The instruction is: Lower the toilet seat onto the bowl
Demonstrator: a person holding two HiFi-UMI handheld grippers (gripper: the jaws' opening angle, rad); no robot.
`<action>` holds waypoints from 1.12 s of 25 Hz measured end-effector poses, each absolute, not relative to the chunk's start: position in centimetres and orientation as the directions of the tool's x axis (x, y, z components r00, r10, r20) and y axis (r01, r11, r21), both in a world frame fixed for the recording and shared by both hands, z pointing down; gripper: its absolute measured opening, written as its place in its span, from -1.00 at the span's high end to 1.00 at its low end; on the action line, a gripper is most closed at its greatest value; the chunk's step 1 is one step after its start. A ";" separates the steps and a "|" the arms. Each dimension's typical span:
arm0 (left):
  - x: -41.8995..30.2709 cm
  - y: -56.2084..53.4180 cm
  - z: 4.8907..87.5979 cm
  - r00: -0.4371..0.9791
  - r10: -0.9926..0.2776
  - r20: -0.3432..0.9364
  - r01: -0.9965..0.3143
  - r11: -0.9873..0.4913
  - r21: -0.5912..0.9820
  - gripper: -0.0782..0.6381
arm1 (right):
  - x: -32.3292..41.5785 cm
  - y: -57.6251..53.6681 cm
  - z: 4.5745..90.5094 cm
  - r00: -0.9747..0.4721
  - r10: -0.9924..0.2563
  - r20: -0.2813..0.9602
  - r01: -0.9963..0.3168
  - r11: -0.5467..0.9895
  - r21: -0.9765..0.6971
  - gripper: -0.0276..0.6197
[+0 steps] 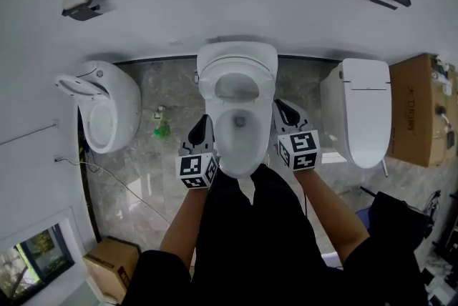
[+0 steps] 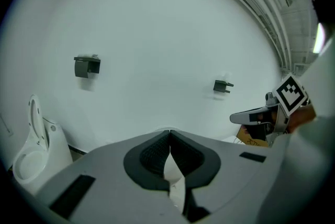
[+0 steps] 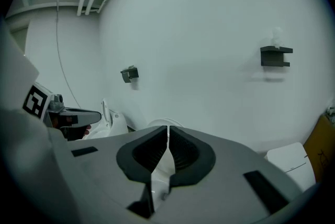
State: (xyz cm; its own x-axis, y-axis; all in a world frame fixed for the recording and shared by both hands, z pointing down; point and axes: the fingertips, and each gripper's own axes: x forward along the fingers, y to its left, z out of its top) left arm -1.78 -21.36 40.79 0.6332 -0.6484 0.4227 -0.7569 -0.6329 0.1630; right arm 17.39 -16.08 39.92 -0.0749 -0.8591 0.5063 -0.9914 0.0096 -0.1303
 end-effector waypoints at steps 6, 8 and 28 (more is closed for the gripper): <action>-1.1 -25.2 43.3 0.664 -0.590 0.460 -0.714 -0.682 0.156 0.74 | 17.2 -18.4 41.6 -0.047 -0.858 0.512 -0.987 -0.040 -0.157 0.81; -0.8 -26.3 44.0 0.670 -0.575 0.469 -0.702 -0.697 0.148 0.74 | 17.2 -19.5 42.3 -0.032 -0.852 0.523 -0.990 -0.046 -0.137 0.81; 1.0 -36.3 52.1 0.671 -0.514 0.535 -0.665 -0.737 0.125 0.40 | 19.2 -26.9 50.9 0.030 -0.774 0.632 -0.999 -0.047 -0.010 0.51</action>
State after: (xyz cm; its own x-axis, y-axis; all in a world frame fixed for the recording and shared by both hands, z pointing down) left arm 1.01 -36.31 52.13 0.6705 -0.5142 0.5348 -0.6645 -0.7368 0.1248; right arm 19.24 -26.92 50.93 0.0300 -0.7743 0.6321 -0.9988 -0.0469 -0.0100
